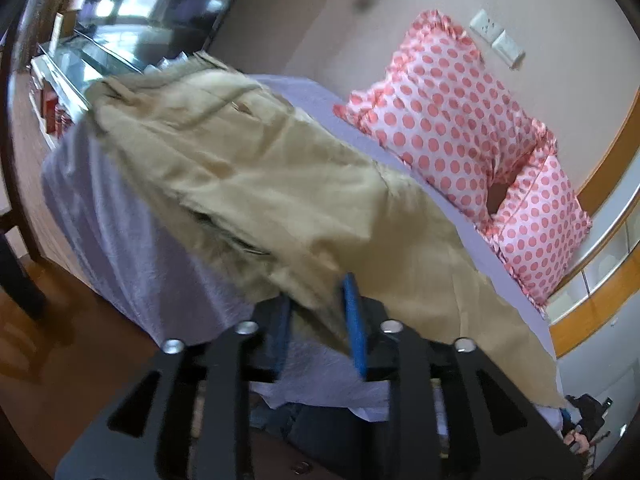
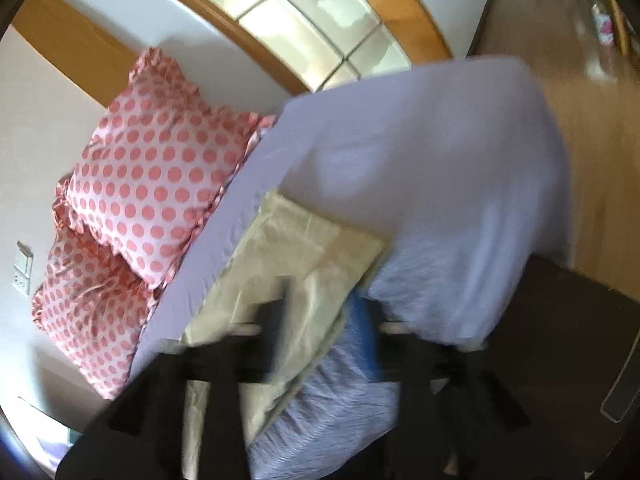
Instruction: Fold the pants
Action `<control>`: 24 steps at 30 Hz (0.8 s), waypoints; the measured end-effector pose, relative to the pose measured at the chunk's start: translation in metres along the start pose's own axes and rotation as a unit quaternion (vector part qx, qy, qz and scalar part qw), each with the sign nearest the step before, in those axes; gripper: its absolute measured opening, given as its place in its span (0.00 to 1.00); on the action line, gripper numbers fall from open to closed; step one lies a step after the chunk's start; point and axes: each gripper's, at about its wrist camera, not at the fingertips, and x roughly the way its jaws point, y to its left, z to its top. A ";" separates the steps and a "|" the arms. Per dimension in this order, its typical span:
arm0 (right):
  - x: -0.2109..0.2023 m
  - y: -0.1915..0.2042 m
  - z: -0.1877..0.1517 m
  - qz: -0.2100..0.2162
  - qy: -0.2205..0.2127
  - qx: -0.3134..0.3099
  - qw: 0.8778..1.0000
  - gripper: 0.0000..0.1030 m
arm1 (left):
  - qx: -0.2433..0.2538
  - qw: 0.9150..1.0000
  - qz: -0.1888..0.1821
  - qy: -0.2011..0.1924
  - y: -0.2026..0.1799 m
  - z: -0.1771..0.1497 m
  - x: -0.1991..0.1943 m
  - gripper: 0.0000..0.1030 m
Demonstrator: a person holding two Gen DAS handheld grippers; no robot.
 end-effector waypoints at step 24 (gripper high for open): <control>0.019 0.029 -0.035 0.098 -0.040 -0.097 0.990 0.05 | -0.052 0.997 0.010 -0.051 0.040 -0.003 -0.025 0.49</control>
